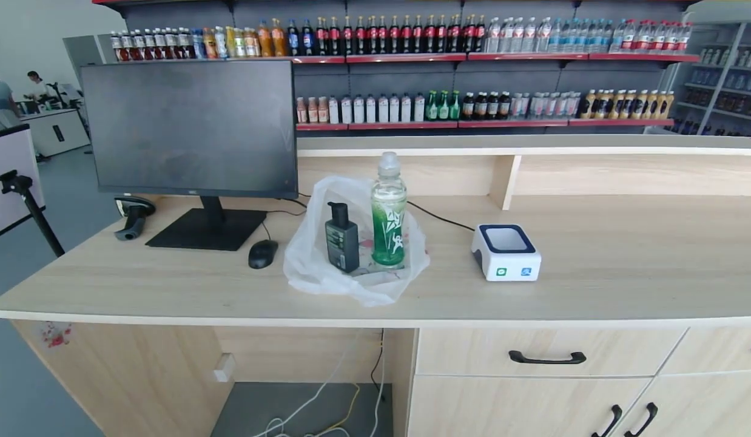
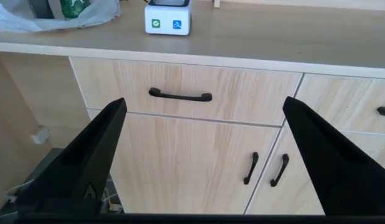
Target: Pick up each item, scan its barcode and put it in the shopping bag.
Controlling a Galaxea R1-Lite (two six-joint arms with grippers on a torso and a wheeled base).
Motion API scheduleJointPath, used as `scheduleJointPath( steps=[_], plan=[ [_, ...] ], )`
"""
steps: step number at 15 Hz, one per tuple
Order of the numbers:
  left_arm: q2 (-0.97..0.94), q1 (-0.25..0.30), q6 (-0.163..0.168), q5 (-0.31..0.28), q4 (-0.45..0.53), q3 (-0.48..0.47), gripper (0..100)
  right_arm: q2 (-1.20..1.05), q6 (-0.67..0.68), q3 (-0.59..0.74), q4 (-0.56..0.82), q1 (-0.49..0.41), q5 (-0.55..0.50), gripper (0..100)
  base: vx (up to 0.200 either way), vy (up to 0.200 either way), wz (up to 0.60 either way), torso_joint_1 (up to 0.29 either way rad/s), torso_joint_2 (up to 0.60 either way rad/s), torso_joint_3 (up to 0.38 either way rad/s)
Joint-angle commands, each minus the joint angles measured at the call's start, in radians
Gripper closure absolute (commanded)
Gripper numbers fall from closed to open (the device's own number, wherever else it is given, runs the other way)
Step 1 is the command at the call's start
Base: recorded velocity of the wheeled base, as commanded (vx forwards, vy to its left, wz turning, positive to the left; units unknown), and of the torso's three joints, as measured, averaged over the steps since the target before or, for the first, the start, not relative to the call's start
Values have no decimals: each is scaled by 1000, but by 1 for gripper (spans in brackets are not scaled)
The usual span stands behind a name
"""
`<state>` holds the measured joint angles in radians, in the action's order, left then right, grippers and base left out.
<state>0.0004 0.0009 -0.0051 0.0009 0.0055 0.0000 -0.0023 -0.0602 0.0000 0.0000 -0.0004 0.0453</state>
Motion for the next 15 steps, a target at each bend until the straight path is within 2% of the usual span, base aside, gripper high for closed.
scheduleJointPath(
  steps=[1, 15],
  plan=[
    [1, 1, -1, 1, -1, 0, 0, 2, 0, 0, 0, 0, 1, 0, 0, -200, 0, 7, 2, 7],
    [0, 1, -1, 1, -1, 0, 0, 2, 5, 0, 0, 0, 1, 0, 0, -200, 0, 2, 1, 2]
  ],
)
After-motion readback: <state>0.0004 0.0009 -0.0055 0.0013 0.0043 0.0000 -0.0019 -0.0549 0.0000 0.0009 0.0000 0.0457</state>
